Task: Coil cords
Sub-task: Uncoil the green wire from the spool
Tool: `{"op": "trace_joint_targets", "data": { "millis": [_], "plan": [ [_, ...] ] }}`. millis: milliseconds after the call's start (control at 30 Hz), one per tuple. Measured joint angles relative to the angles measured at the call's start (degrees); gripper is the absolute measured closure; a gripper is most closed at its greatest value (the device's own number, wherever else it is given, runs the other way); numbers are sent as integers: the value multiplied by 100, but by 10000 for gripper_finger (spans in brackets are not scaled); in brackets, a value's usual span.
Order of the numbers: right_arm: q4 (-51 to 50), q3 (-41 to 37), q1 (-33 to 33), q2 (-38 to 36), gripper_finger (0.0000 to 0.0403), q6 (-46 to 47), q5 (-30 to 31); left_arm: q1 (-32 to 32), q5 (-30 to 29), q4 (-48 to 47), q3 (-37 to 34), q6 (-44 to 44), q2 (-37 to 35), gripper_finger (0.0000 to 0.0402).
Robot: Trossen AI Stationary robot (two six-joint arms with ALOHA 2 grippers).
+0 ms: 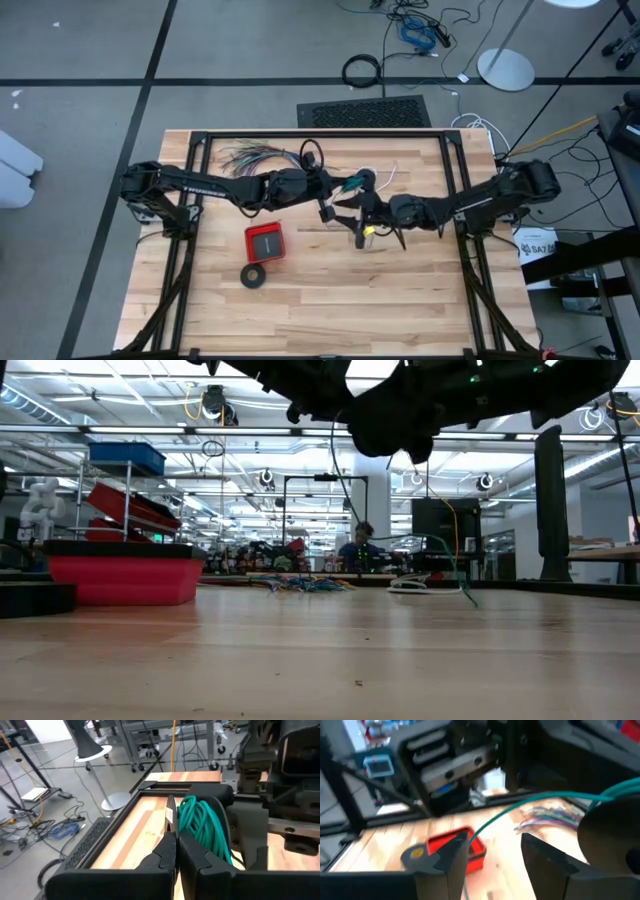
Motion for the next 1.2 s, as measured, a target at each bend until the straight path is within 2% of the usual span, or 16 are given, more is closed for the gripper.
{"op": "trace_joint_targets", "data": {
  "millis": [133, 333, 400, 533, 700, 867, 933, 1067, 1200],
  "plan": [
    [554, -4, -47, 192, 242, -60, -40, -11, -63, -9, 0, -51, -2, 397],
    [645, -4, -89, 200, 276, -68, -20, -11, -47, -8, 0, -109, -2, 397],
    [703, -4, -89, 200, 304, -102, 0, -11, -46, 11, 0, -109, -2, 397],
    [782, -6, -27, 206, 387, -313, 58, -22, -120, -6, 0, -105, -5, 397],
    [858, -9, 213, -3, 400, -664, 390, -37, -182, -193, 7, 37, 0, 397],
    [758, -4, 531, -531, 402, -1333, 1197, -26, -366, -341, 7, 155, -2, 397],
    [508, -2, 632, -816, 402, -1522, 1530, -27, -431, -412, 7, 158, -2, 397],
    [-855, 0, 774, -1462, 402, -1458, 2360, -26, -579, -437, 7, 191, -2, 397],
    [-2819, 0, 758, -1980, 403, -373, 2721, -22, -622, -344, 7, 205, -2, 397]
  ]
}}
